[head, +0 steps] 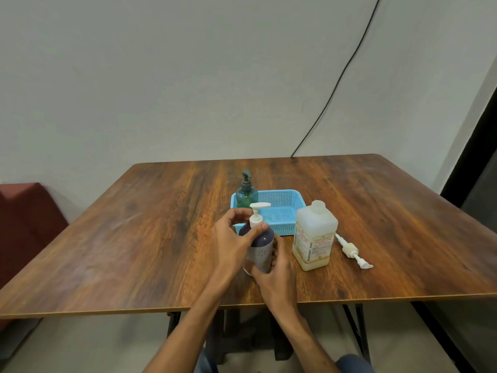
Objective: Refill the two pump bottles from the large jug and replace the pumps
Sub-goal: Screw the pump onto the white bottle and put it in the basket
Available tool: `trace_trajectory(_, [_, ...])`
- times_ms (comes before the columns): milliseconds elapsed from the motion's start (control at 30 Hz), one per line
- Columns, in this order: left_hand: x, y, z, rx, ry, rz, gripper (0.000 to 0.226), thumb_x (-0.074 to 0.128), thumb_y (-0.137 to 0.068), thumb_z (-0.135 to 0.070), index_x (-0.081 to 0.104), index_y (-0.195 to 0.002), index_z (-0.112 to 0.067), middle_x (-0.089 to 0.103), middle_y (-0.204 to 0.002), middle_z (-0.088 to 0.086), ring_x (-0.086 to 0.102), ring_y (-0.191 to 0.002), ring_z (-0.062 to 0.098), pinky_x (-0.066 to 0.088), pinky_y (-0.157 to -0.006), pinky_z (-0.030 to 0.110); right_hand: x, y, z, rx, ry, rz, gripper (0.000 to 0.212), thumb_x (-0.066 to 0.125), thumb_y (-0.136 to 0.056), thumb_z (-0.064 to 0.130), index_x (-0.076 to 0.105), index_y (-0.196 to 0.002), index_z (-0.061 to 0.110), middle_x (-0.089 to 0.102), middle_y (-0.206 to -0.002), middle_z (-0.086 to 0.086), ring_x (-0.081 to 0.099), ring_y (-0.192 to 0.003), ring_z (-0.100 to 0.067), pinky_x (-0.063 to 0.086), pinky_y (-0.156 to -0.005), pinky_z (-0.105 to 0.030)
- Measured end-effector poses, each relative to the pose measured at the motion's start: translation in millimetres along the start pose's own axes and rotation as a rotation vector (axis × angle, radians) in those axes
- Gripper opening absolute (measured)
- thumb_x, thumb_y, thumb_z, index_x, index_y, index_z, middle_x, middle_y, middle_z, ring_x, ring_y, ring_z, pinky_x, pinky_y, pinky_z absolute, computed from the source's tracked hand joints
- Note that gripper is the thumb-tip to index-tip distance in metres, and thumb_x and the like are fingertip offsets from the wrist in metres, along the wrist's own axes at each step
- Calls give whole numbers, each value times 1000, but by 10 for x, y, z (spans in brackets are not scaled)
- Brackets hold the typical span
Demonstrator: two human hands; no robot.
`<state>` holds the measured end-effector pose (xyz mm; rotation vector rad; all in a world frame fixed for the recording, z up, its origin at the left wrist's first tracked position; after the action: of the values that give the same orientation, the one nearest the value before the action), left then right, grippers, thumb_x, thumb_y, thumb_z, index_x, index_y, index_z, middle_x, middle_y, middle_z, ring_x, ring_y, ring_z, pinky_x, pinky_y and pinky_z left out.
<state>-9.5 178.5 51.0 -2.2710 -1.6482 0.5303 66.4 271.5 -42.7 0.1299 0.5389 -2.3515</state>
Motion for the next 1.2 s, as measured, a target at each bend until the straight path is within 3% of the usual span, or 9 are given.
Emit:
trace_trajectory(100, [-17,-40,35,-23,0,73,24,79,-81,-18,73,-104,-18,74,-102,-8,69,-100,9,60,-84,29,1,9,12,4,0,-16,86,82,-72,51,38,-145,39,54,-138,17,53,-126,-4,55,-97,-41])
trace_trajectory(233, [-44,-46,18,-95,151,378,35,66,-92,-12,65,-126,-17,70,-122,-5,63,-118,10,55,-95,26,-2,7,18,-13,-23,-12,86,83,-73,51,39,-145,37,53,-140,18,52,-128,-5,54,-99,-42])
trace_trajectory(300, [-62,-45,26,-75,135,332,46,72,-88,-15,59,-132,-18,67,-126,-6,61,-118,6,53,-96,25,-4,8,19,-13,-20,-9,85,82,-74,51,39,-145,38,53,-140,17,52,-129,-5,54,-99,-42])
trace_trajectory(400, [-35,-25,43,-47,69,85,41,85,-75,-21,66,-111,-20,71,-109,-8,67,-104,8,58,-87,30,0,13,28,-11,5,-10,87,80,-72,54,36,-146,40,53,-141,16,52,-129,-5,54,-99,-42])
trace_trajectory(500, [14,16,69,-53,96,-16,31,86,-74,-23,70,-100,-18,74,-99,-6,71,-95,12,60,-84,36,-2,10,21,-5,-8,-8,86,82,-72,52,38,-145,39,56,-138,14,55,-126,-6,55,-97,-42])
trace_trajectory(767, [-78,-6,54,-29,162,173,30,67,-92,-9,66,-122,-11,71,-116,-4,65,-112,8,53,-86,17,7,2,38,-4,-20,14,83,85,-75,41,39,-144,40,52,-139,21,50,-129,0,53,-101,-40])
trace_trajectory(900, [-15,41,-4,40,62,22,38,81,-80,-24,65,-114,-15,70,-111,-5,66,-107,6,55,-87,21,13,-5,27,4,-8,11,85,84,-73,44,38,-144,41,56,-137,17,54,-126,-4,55,-98,-41])
trace_trajectory(1033, [31,11,24,50,24,-59,31,83,-77,-24,70,-104,-14,72,-101,-5,69,-97,8,58,-82,27,17,-15,-3,11,0,7,81,86,-76,30,39,-141,42,56,-135,18,54,-125,-2,55,-98,-39])
trace_trajectory(1200, [-12,-40,95,-16,137,196,26,67,-92,-12,69,-117,-11,74,-112,-1,68,-110,12,55,-90,24,12,-5,19,-7,-16,10,81,86,-75,34,40,-141,41,55,-135,19,54,-125,-2,56,-96,-38])
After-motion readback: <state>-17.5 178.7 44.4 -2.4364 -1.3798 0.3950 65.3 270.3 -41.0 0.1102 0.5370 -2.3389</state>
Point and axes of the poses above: each hand's wrist, its own y-axis away from the middle knuckle, its own x-axis out of the palm, z = x × y, the point moved 4 cm from there along -y, towards the middle knuckle
